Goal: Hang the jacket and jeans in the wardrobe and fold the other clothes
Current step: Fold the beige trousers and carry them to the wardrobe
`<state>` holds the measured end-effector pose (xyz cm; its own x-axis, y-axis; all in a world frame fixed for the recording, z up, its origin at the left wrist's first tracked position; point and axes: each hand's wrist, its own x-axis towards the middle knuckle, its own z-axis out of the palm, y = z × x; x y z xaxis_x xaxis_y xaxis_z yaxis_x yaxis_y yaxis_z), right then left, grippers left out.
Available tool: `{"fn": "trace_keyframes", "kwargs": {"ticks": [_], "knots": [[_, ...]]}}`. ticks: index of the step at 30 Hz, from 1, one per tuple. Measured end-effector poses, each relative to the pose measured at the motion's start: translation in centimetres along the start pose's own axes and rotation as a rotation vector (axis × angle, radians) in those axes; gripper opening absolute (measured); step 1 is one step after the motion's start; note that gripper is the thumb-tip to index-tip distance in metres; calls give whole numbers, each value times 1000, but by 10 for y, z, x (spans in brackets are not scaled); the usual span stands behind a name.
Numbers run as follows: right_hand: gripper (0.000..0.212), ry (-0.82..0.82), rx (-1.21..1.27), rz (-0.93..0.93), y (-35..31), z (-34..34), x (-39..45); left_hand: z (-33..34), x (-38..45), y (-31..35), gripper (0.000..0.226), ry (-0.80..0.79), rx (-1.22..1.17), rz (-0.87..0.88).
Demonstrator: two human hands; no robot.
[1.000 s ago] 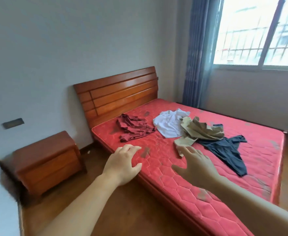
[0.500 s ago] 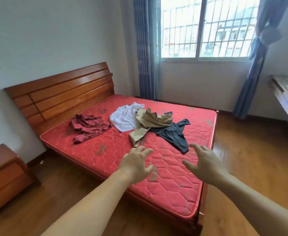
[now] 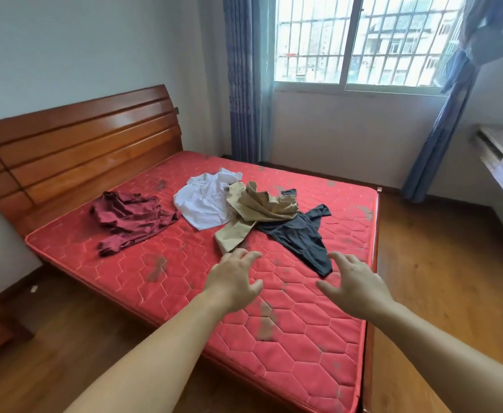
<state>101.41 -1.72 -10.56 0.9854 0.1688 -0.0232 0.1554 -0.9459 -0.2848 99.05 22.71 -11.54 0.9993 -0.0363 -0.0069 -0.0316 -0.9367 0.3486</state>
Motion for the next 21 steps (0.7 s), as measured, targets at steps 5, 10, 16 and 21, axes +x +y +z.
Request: {"fn": "trace_keyframes", "kwargs": {"ticks": [5, 10, 16, 21], "knots": [[69, -10, 25, 27, -24, 10, 67, -8, 71, -39, 58, -34, 14, -5], [68, -18, 49, 74, -22, 21, 135, -4, 145, -56, 58, -72, 27, 13], [68, -41, 89, 102, -7, 39, 248, 7, 245, -73, 56, -94, 53, -22], [70, -124, 94, 100, -3, 67, 341, 21, 322, -99, 55, -154, 96, -120]]}}
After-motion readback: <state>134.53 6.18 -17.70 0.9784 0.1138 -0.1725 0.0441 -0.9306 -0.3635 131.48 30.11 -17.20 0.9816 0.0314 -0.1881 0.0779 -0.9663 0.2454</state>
